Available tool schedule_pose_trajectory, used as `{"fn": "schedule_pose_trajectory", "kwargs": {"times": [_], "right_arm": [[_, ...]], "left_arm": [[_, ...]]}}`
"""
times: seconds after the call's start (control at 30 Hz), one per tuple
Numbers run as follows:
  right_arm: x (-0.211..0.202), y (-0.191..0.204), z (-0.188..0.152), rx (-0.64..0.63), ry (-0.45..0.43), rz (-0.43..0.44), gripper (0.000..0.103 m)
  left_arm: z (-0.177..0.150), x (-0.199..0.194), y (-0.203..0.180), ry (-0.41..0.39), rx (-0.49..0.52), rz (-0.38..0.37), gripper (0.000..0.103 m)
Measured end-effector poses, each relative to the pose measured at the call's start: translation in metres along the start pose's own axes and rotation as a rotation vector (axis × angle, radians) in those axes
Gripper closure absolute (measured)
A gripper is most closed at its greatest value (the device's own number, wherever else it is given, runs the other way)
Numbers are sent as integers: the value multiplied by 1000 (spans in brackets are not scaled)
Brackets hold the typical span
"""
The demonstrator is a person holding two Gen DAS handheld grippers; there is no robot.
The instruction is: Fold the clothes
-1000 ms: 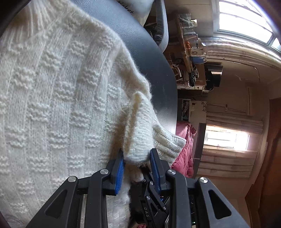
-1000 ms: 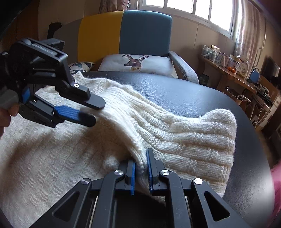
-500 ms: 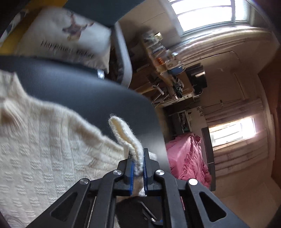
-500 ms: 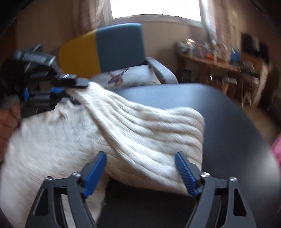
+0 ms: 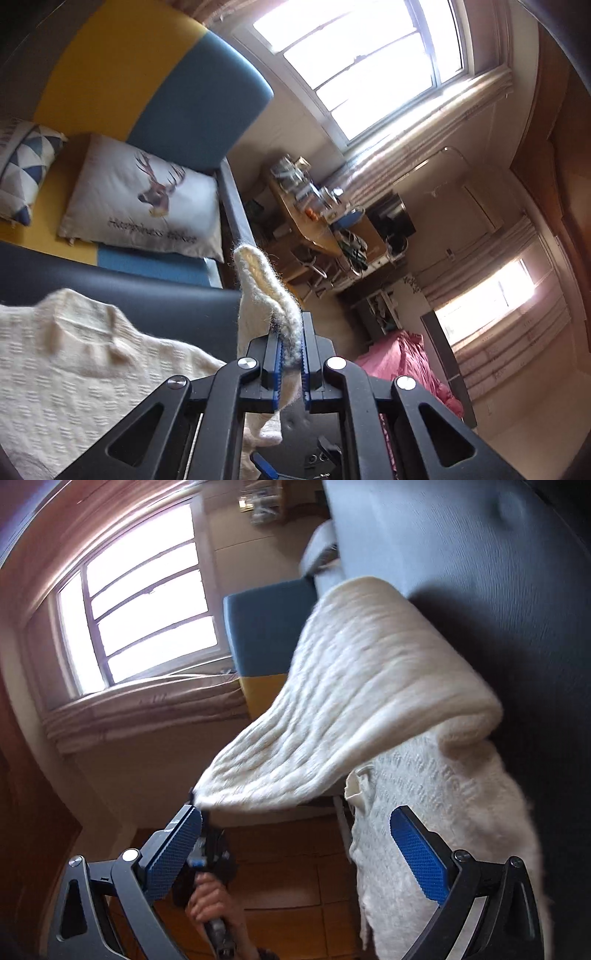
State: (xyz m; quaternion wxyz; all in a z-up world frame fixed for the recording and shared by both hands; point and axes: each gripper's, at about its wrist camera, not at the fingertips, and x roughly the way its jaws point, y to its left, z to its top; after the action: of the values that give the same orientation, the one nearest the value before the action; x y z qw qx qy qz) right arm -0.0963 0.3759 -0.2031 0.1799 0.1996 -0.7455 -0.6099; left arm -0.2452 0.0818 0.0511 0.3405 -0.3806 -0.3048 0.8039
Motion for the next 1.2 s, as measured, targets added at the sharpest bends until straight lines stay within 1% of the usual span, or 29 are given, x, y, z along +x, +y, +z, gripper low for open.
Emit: {"fn": "schedule_pose_trajectory", "kwargs": {"times": [0.17, 0.27, 0.37, 0.43, 0.53, 0.77, 0.8, 0.87, 0.9, 0.93, 1.03, 1.1, 1.13, 1.2], "right_arm": [[23, -12, 9, 31, -88, -45, 0], [28, -4, 12, -14, -101, -80, 0], [33, 2, 11, -48, -84, -123, 0], [39, 5, 11, -68, -84, -146, 0], [44, 8, 8, -109, -66, -190, 0], [58, 13, 3, -221, -23, -337, 0], [61, 14, 3, -237, -16, -358, 0], [63, 15, 1, -262, -9, -389, 0], [62, 15, 1, -269, -10, -395, 0], [61, 15, 1, -271, -9, -397, 0], [59, 15, 3, -261, -6, -398, 0], [59, 17, 5, -256, -3, -399, 0], [57, 19, 5, -259, -3, -386, 0], [52, 24, 5, -272, -3, -349, 0]], "left_arm": [[-2, -60, 49, -65, -48, 41, 97], [-13, -89, 89, -90, -90, 91, 97], [-32, -102, 141, -77, -160, 164, 97], [-47, -104, 172, -54, -203, 214, 97], [-70, -104, 211, -12, -240, 277, 97], [-96, -105, 249, 57, -226, 341, 97], [-98, -105, 254, 69, -225, 338, 97], [-100, -105, 261, 90, -264, 293, 94], [-101, -106, 263, 94, -281, 278, 92], [-100, -107, 263, 90, -284, 275, 87], [-98, -110, 262, 78, -294, 265, 86], [-96, -112, 262, 70, -301, 258, 92], [-96, -111, 258, 65, -288, 261, 98], [-97, -109, 239, 55, -199, 293, 96]]}}
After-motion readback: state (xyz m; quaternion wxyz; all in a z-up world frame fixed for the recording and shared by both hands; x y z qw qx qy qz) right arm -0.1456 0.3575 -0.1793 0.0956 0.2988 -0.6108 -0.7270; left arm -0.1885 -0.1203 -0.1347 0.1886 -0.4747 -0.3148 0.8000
